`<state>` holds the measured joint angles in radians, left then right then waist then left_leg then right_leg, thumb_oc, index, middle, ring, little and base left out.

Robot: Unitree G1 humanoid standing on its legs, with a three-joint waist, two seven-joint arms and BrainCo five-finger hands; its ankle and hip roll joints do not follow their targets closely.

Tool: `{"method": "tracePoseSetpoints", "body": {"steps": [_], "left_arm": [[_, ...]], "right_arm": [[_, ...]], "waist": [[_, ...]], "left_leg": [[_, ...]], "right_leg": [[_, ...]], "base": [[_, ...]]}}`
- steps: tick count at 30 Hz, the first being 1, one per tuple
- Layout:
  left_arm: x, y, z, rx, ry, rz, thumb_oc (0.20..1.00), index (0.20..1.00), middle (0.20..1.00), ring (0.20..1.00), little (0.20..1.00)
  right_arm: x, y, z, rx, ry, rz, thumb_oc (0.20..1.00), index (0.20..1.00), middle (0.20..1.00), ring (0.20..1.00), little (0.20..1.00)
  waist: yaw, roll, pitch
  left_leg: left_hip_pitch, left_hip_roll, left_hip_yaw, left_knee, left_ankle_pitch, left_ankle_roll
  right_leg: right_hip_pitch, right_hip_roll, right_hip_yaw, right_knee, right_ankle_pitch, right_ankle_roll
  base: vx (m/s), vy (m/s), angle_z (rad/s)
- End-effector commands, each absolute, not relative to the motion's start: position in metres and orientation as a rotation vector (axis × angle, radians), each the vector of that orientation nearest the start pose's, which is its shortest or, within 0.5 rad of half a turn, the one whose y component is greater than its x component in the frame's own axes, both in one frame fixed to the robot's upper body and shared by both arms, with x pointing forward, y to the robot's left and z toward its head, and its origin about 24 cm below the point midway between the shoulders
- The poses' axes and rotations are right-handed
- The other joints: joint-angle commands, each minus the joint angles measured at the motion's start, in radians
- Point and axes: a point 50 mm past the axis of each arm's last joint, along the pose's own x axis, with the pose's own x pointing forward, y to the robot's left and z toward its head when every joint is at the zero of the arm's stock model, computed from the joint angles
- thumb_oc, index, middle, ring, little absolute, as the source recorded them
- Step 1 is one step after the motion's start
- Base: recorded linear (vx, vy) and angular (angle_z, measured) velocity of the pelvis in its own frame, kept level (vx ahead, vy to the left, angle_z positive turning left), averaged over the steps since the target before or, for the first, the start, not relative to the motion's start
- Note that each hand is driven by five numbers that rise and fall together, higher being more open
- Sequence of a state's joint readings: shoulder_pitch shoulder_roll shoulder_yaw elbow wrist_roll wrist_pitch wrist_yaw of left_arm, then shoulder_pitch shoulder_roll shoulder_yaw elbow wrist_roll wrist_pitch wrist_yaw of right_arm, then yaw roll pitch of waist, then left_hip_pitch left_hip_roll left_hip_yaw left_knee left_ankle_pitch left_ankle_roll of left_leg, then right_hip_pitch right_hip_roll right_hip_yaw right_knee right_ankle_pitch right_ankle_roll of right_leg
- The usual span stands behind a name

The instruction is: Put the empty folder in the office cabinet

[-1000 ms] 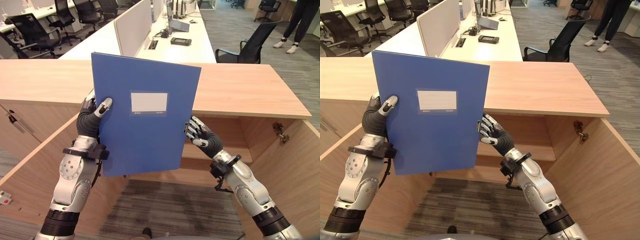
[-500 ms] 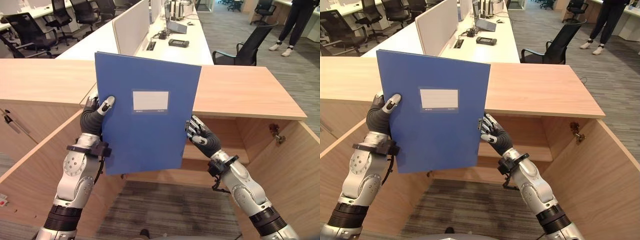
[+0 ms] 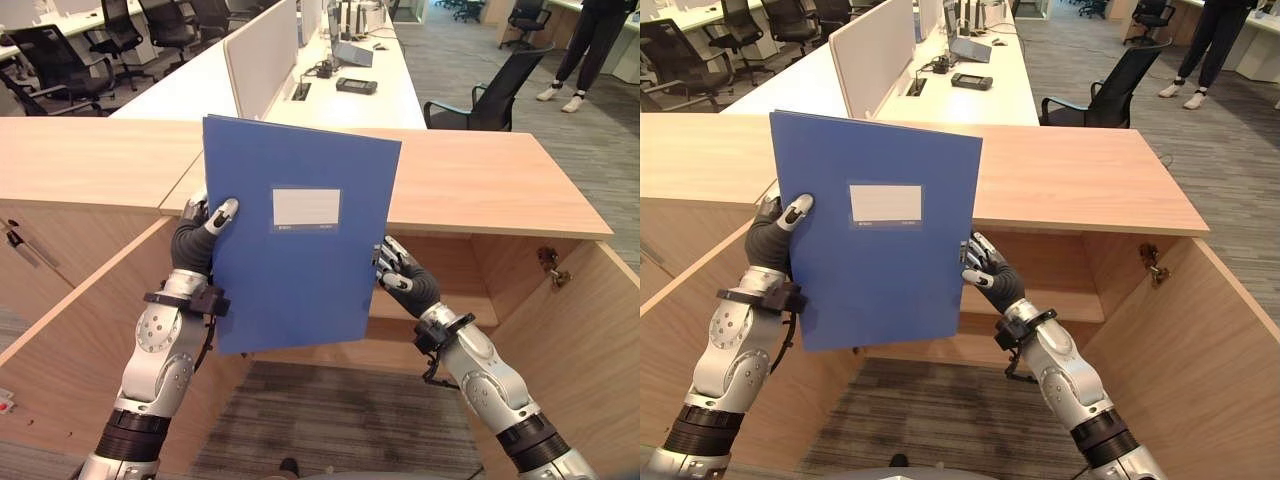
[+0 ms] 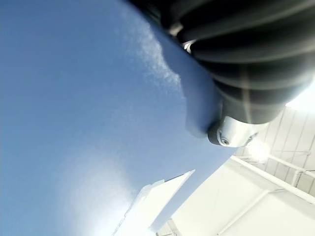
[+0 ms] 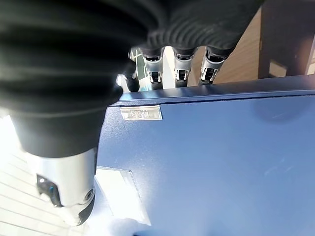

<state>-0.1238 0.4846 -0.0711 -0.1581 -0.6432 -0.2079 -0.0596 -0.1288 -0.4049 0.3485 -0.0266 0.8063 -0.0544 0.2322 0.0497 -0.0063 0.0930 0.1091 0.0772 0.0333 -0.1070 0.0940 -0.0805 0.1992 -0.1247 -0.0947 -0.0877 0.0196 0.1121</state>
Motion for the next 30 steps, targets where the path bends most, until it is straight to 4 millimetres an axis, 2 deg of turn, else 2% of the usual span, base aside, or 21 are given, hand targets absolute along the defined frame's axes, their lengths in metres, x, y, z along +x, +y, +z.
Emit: {"method": "tracePoseSetpoints", "body": {"steps": [1, 4, 8, 13, 19, 30], "left_arm": [[0.273, 0.147, 0.168, -0.16, -0.535, -0.489, 0.2, 0.2, 0.2, 0.2, 0.2], [0.273, 0.148, 0.169, -0.16, -0.538, -0.486, 0.2, 0.2, 0.2, 0.2, 0.2], [0.27, 0.154, 0.172, -0.154, -0.558, -0.465, 0.2, 0.2, 0.2, 0.2, 0.2], [0.268, 0.157, 0.176, -0.16, -0.579, -0.45, 0.2, 0.2, 0.2, 0.2, 0.2], [0.267, 0.156, 0.18, -0.166, -0.597, -0.451, 0.2, 0.2, 0.2, 0.2, 0.2], [0.269, 0.154, 0.182, -0.175, -0.601, -0.454, 0.2, 0.2, 0.2, 0.2, 0.2]], "right_arm": [[0.266, -0.07, 0.123, 0.444, -0.232, 0.846, 1.0, 1.0, 1.0, 1.0, 1.0], [0.267, -0.072, 0.119, 0.442, -0.22, 0.829, 1.0, 1.0, 1.0, 1.0, 1.0], [0.266, -0.088, 0.103, 0.445, -0.167, 0.749, 1.0, 1.0, 1.0, 1.0, 1.0], [0.267, -0.097, 0.088, 0.435, -0.112, 0.687, 1.0, 1.0, 1.0, 1.0, 1.0], [0.268, -0.097, 0.077, 0.429, -0.07, 0.657, 1.0, 1.0, 1.0, 1.0, 1.0], [0.267, -0.087, 0.077, 0.48, -0.05, 0.693, 1.0, 1.0, 1.0, 1.0, 1.0]], "waist": [[-0.001, 0.002, -0.001], [0.0, 0.002, 0.0], [-0.001, 0.003, 0.0], [-0.001, 0.003, -0.001], [0.0, 0.004, -0.002], [0.003, 0.002, -0.002]], "left_leg": [[0.031, 0.094, 0.064, 0.02, -0.088, -0.059], [0.032, 0.094, 0.063, 0.02, -0.088, -0.059], [0.034, 0.092, 0.061, 0.02, -0.09, -0.059], [0.034, 0.091, 0.059, 0.02, -0.092, -0.059], [0.036, 0.091, 0.057, 0.02, -0.092, -0.059], [0.036, 0.091, 0.054, 0.02, -0.091, -0.058]], "right_leg": [[-0.029, -0.03, -0.017, 0.0, -0.04, 0.048], [-0.027, -0.029, -0.018, 0.0, -0.041, 0.048], [-0.023, -0.027, -0.022, 0.0, -0.044, 0.047], [-0.022, -0.027, -0.025, 0.001, -0.044, 0.047], [-0.019, -0.027, -0.027, 0.001, -0.045, 0.046], [-0.018, -0.026, -0.028, 0.003, -0.046, 0.045]], "base": [[0.0, 0.0, 0.0], [0.0, 0.0, 0.0], [0.0, 0.0, 0.0], [0.0, 0.0, 0.0], [0.0, 0.0, 0.0], [0.0, 0.0, 0.0]]}}
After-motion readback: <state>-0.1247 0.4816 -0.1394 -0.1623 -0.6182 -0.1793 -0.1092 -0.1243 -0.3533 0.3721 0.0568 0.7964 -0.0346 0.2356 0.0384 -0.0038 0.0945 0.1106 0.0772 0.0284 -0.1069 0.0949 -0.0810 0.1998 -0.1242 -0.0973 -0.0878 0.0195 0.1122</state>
